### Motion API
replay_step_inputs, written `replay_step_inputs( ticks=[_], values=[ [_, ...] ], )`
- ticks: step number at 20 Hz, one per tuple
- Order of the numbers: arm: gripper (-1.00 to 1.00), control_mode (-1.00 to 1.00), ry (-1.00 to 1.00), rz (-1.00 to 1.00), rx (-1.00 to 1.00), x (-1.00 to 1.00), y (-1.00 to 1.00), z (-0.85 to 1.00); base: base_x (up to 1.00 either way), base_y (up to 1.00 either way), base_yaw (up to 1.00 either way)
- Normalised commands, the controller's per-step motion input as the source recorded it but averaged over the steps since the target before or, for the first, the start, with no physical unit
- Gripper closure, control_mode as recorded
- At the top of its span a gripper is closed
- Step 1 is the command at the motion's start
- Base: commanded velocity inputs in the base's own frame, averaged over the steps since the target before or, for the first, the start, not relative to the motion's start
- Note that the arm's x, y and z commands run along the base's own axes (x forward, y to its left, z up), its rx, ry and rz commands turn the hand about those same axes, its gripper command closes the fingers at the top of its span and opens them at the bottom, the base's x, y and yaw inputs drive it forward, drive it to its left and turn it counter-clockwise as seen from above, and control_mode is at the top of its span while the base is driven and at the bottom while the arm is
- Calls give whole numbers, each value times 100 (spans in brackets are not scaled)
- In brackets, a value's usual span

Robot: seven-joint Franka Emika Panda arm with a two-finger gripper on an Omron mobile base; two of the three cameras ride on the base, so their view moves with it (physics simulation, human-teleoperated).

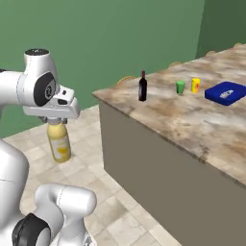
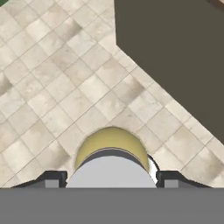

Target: Place the drinks on the dining counter in a tight cluster.

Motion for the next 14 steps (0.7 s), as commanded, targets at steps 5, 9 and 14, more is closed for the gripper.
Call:
replay_step_inputs(
  ticks=[5, 9, 14],
  values=[
    [100, 100, 0, 0, 0, 0, 0, 0, 99, 56, -66],
    [100, 100, 0, 0, 0, 0, 0, 0, 100, 52, -64],
    [100, 100, 0, 0, 0, 0, 0, 0, 100, 28, -58]
  ],
)
